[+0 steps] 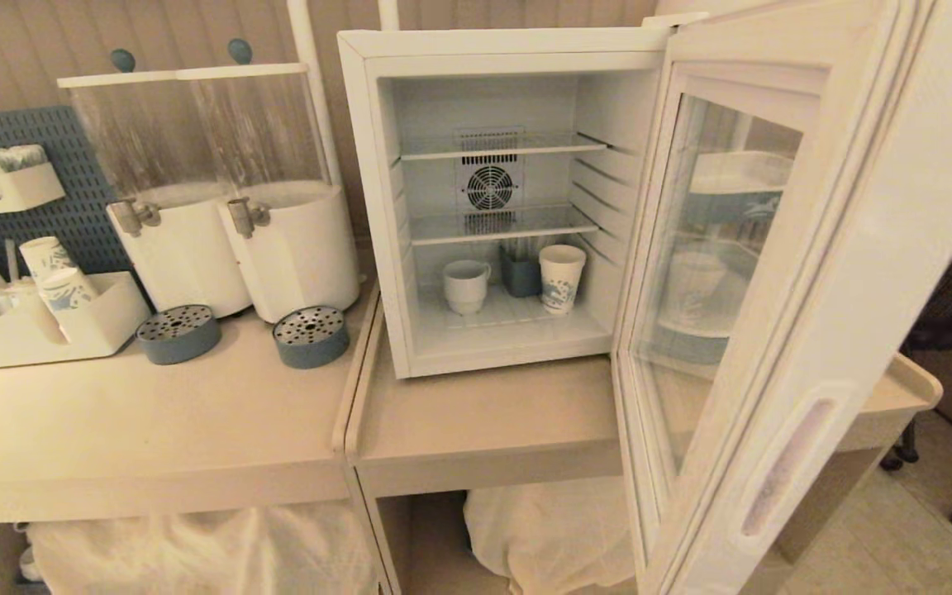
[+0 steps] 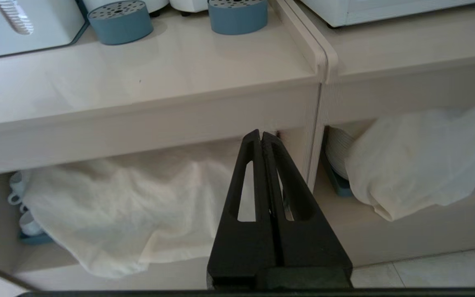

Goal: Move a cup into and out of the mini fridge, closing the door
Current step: Take the ceramic cup out of the freezer

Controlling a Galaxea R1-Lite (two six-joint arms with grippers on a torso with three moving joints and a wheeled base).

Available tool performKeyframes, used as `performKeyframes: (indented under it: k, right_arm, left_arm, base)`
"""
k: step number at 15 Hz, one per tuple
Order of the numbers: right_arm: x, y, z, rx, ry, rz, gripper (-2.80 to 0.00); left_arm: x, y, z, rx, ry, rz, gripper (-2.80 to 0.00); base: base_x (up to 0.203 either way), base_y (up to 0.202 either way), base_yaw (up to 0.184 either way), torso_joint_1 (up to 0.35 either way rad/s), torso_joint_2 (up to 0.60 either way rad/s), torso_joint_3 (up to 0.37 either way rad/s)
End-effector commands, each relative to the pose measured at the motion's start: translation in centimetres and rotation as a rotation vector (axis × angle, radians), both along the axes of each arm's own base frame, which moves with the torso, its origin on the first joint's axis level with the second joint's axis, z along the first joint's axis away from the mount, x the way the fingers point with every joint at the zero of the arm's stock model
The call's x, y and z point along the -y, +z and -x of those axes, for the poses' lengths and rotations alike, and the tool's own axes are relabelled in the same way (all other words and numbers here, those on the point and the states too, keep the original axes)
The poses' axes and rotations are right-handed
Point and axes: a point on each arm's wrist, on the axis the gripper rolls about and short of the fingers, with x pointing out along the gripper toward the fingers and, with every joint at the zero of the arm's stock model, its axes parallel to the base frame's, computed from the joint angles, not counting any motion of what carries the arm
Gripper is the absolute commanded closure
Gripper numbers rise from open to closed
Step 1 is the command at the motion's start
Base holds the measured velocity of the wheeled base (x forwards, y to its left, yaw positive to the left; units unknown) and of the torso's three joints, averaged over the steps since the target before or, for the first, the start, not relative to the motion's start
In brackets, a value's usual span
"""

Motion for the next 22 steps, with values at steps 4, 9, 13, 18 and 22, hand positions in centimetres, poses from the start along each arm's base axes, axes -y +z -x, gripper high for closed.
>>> performKeyframes:
  k: [4, 9, 13, 18, 22]
  right_arm:
    - [0.0, 0.0, 0.0, -0.001, 0.0, -0.001, 0.0]
    - [0.0, 0.0, 0.0, -0.001, -0.001, -0.001, 0.0]
    - [0.0, 0.0, 0.0, -0.001, -0.002, 0.0, 0.0]
    - [0.0, 0.0, 0.0, -0.001, -0.001, 0.0, 0.0]
    - [0.0, 0.0, 0.0, -0.001, -0.004, 0.0, 0.0]
  left_arm:
    - [0.0, -0.02, -0.01, -0.001, 0.002, 0.002, 0.0]
    - [0.0, -0.02, -0.07, 0.012, 0.001, 0.002, 0.0]
    - [0.0, -0.02, -0.07, 0.012, 0.001, 0.002, 0.0]
    - [0.0, -0.02, -0.07, 0.012, 0.001, 0.002, 0.0]
    - [0.0, 0.0, -0.07, 0.013, 0.001, 0.005, 0.0]
  base:
    - [-0.189, 0.0, 0.001, 0.003, 0.0, 0.002]
    - [-0.13, 0.001, 0.0, 0.002, 0.0, 0.001]
    - [-0.003, 0.091, 0.003, 0.0, 0.0, 0.002]
    - [0.0, 0.195, 0.008, 0.001, 0.0, 0.003]
    - [0.0, 0.192, 0.007, 0.003, 0.0, 0.003]
